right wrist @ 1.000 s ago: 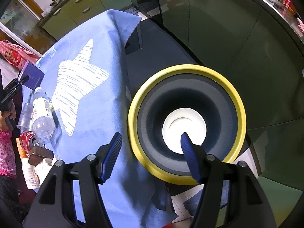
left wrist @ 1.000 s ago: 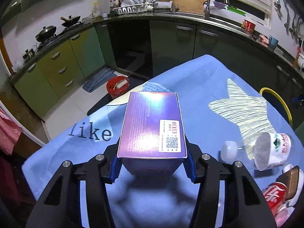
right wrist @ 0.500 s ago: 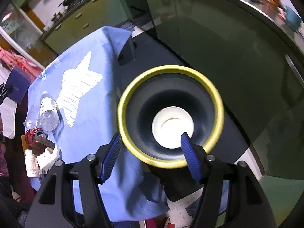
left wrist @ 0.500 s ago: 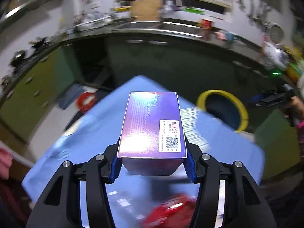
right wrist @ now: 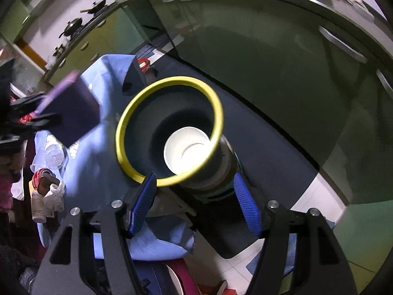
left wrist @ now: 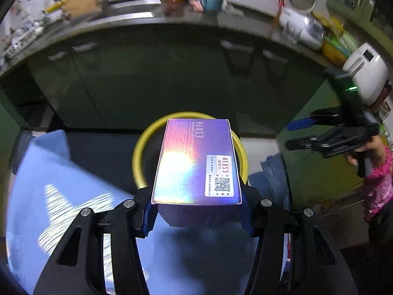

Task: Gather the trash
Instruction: 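Carry the purple box over the bin and open the left tool, then grasp the Nongfu Spring water bottle with the right tool and lift it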

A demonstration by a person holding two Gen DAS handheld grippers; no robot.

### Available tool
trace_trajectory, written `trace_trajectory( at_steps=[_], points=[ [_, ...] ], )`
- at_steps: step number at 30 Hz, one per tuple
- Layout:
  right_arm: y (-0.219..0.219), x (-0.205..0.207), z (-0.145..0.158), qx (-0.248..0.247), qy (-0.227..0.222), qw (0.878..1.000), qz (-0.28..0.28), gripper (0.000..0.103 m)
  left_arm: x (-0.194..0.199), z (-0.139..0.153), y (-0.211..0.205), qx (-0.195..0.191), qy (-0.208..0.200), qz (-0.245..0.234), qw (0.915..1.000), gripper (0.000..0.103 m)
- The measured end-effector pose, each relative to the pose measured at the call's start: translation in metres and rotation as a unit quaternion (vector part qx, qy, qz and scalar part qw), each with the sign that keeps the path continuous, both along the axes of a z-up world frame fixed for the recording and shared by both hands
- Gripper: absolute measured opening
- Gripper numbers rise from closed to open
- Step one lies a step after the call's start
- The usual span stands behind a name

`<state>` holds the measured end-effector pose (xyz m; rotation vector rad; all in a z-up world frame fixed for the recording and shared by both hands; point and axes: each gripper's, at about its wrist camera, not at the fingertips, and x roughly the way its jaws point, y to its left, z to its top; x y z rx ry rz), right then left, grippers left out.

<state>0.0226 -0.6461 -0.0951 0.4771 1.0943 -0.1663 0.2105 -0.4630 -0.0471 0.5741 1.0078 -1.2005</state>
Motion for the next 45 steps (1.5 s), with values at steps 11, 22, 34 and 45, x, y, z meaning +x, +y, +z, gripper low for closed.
trace_trajectory(
  at_steps=[11,22,34,45],
  points=[
    [-0.016,-0.01,-0.015,0.015,0.009,1.0,-0.012,0.066,0.003,-0.063,-0.068,0.06,0.004,0.019,0.998,0.074],
    [0.01,0.002,-0.011,0.012,0.005,1.0,0.02,0.067,0.01,0.053,0.042,-0.076,-0.028,0.085,0.9931,0.085],
    [0.108,0.068,0.017,-0.021,0.006,0.99,0.136,0.068,0.016,0.08,0.339,-0.176,-0.113,0.377,0.9021,0.098],
    [0.303,0.196,0.039,-0.063,0.025,0.93,0.36,0.08,0.048,-0.022,0.509,-0.14,-0.112,0.564,0.8063,0.098]
  ],
)
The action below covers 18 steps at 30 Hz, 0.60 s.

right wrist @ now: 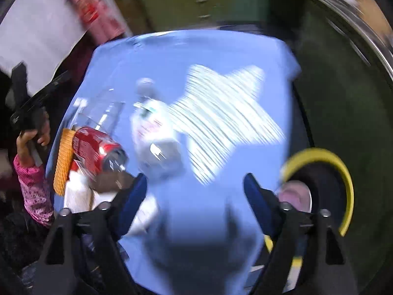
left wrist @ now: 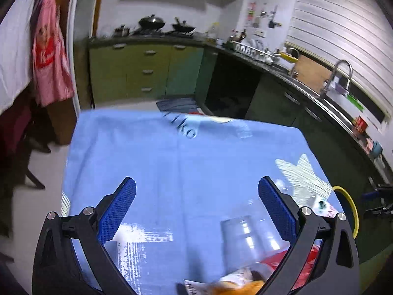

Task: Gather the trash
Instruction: 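Grasp the Nongfu Spring water bottle with the right tool and lift it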

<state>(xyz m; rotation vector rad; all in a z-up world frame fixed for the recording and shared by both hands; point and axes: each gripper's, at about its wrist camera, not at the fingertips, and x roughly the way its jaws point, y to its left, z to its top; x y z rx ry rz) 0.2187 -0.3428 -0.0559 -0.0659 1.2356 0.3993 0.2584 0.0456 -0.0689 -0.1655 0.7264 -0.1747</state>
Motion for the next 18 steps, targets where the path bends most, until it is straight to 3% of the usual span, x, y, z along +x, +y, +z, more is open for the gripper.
trace_trajectory(
  at_steps=[7,18],
  points=[
    [0.087,0.056,-0.03,-0.065,0.051,0.993,0.085,0.08,0.004,-0.03,0.006,-0.002,0.021,0.015,0.9997,0.098],
    [0.107,0.083,-0.077,-0.11,0.102,0.983,0.106,0.081,0.004,-0.04,-0.013,0.018,0.035,-0.009,0.9992,0.098]
  ],
)
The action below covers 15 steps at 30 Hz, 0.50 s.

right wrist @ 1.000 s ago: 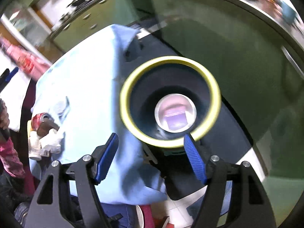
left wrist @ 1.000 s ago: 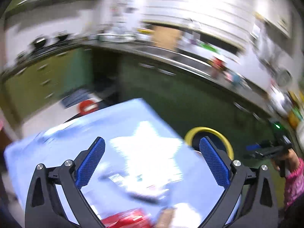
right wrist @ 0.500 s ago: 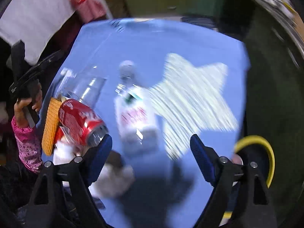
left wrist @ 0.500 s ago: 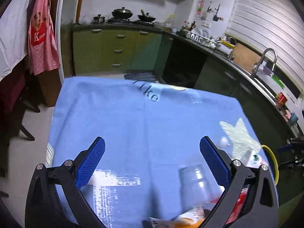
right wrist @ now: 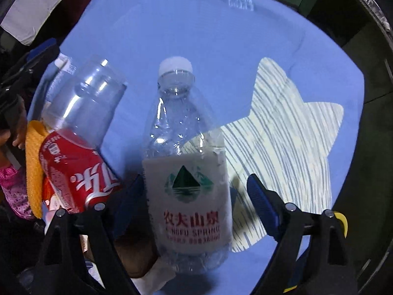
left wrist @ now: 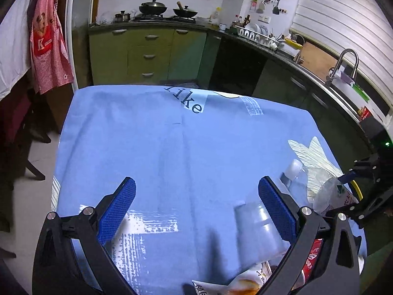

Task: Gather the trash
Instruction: 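Grasp the Nongfu Spring water bottle with the right tool and lift it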

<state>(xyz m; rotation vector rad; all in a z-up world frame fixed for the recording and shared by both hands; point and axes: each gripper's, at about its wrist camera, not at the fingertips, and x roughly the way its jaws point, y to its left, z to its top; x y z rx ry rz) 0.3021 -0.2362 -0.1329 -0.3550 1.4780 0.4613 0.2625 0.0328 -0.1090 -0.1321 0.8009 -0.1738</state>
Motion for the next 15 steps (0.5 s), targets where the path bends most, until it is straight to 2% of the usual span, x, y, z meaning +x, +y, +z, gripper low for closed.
trace_trajectory(
  at_steps=[8,11,15],
  points=[
    [0.019,0.004,-0.019,-0.024,0.008,1.0,0.014,0.081,-0.006,0.004,0.0,-0.002,0.001,0.001,1.0,0.098],
    [0.02,0.007,-0.021,-0.032,0.003,0.999,0.01,0.064,-0.005,0.004,0.001,-0.002,0.001,0.001,1.0,0.098],
    [0.027,0.009,-0.019,-0.046,-0.022,0.999,0.015,0.063,-0.005,0.005,0.0,0.001,0.001,-0.001,1.0,0.098]
  ],
)
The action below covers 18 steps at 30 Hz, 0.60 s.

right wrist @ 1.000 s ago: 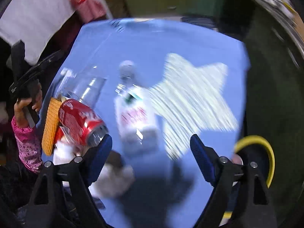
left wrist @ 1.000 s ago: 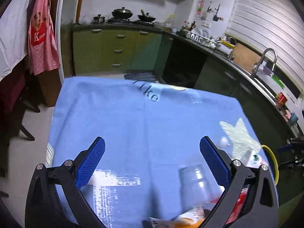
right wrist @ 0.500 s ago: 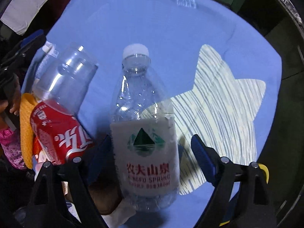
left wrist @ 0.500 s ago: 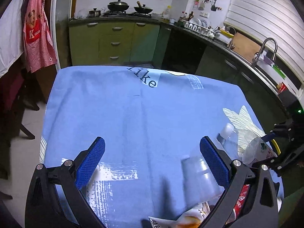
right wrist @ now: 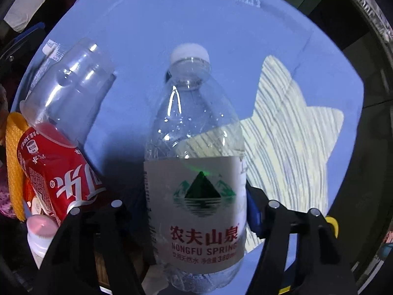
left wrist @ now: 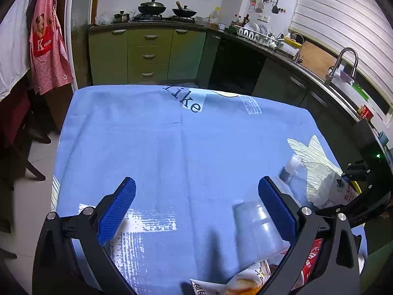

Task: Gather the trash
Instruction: 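Grasp the Nongfu Spring water bottle with the right tool and lift it, then drop the water bottle into the bin by opening the right tool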

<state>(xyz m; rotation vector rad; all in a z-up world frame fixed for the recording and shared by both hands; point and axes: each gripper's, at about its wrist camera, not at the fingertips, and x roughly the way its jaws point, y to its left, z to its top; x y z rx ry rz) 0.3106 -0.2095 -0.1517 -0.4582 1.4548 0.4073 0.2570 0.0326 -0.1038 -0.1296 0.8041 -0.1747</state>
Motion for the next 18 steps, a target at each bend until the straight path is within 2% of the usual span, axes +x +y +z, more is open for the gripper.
trace_trajectory(
  at_steps=[4,10,16,18],
  points=[
    [-0.005,0.0,0.011,0.01,-0.017,1.0,-0.008,0.062,0.0,0.001,0.001,0.001,-0.001,0.0,1.0,0.098],
    [-0.031,-0.013,0.044,0.039,-0.052,0.997,-0.038,0.062,0.0,0.001,0.001,0.002,0.0,0.0,1.0,0.098],
    [-0.074,-0.038,0.076,0.059,-0.079,0.992,-0.079,0.062,-0.001,0.001,0.002,0.002,-0.002,0.001,1.0,0.098],
    [-0.111,-0.055,0.089,0.063,-0.09,0.987,-0.116,0.062,-0.002,0.001,0.002,0.001,-0.002,0.002,1.0,0.098]
  ],
)
